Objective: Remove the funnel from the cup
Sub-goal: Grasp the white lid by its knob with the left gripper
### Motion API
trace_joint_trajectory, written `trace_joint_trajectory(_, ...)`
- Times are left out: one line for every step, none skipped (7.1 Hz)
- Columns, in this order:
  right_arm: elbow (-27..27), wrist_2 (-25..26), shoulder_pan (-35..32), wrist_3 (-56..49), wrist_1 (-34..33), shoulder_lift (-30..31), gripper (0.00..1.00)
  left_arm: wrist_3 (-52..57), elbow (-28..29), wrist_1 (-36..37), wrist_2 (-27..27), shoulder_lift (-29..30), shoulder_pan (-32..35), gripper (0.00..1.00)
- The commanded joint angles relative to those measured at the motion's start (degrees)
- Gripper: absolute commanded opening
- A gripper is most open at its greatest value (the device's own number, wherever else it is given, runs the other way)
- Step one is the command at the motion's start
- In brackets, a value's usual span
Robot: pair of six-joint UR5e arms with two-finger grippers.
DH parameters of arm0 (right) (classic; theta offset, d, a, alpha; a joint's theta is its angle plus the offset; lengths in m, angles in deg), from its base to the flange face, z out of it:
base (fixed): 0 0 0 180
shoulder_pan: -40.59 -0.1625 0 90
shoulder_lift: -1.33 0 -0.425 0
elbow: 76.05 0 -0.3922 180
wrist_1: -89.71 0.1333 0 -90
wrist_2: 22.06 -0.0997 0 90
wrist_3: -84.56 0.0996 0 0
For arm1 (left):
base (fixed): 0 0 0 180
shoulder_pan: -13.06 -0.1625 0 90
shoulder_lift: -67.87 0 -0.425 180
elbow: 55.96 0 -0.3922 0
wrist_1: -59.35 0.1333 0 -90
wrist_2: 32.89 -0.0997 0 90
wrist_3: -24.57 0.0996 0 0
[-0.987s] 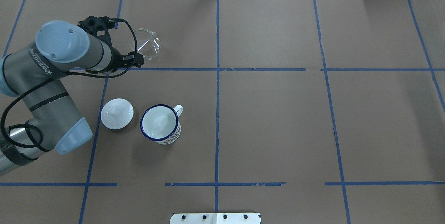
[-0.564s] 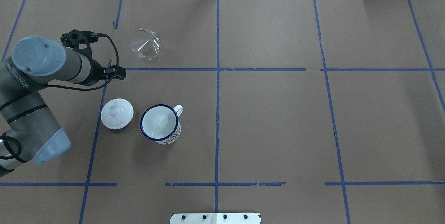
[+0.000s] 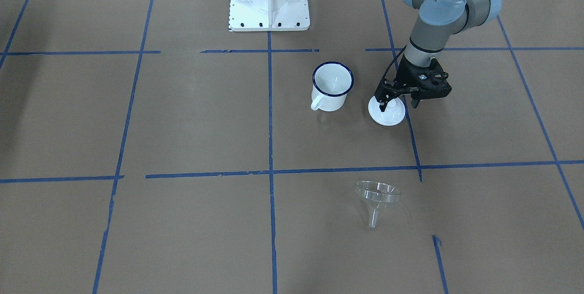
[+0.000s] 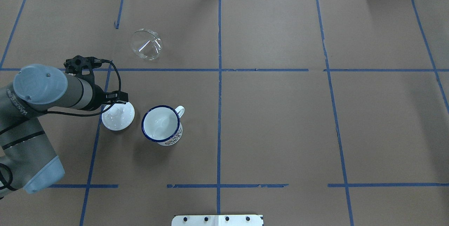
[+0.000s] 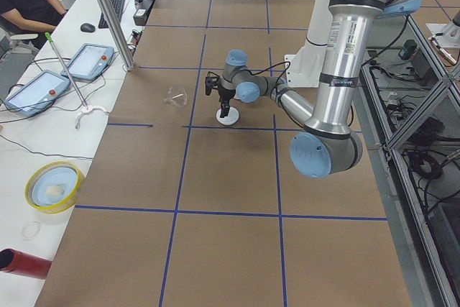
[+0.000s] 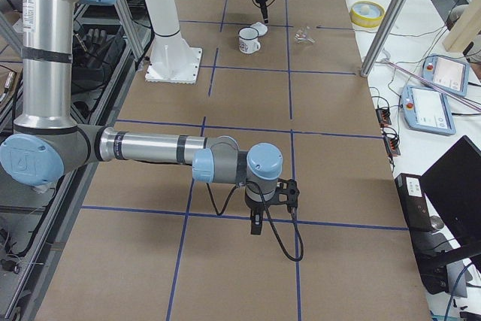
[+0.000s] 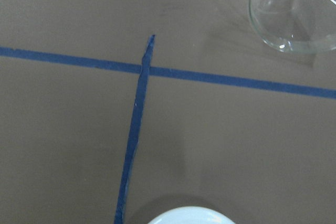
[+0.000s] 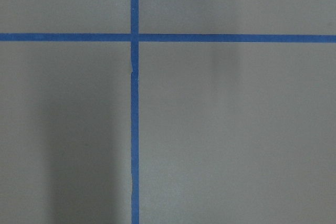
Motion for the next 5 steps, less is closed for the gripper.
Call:
trace_joint_trajectory(0.0,0.0,0.0,0.0,0.0,0.0,1.00,0.0,-0.6,3.9,-0.1,0.7,-1.7,0.94)
trace_joint_trajectory(0.0,0.0,0.0,0.0,0.0,0.0,1.00,0.0,-0.5,3.9,-0.1,0.7,-1.8,0.82)
trace_joint_trajectory(0.1,0.0,0.0,0.0,0.0,0.0,1.00,0.0,-0.6,3.9,-0.1,0.7,-1.8,0.69)
trace_joint_trajectory(0.0,0.0,0.0,0.0,0.0,0.0,1.00,0.1,-0.7,3.9,-0.1,0.7,-1.8,0.61)
trace_joint_trajectory(0.0,0.0,0.0,0.0,0.0,0.0,1.00,0.1,-0.9,3.9,0.0,0.8,-1.6,0.61)
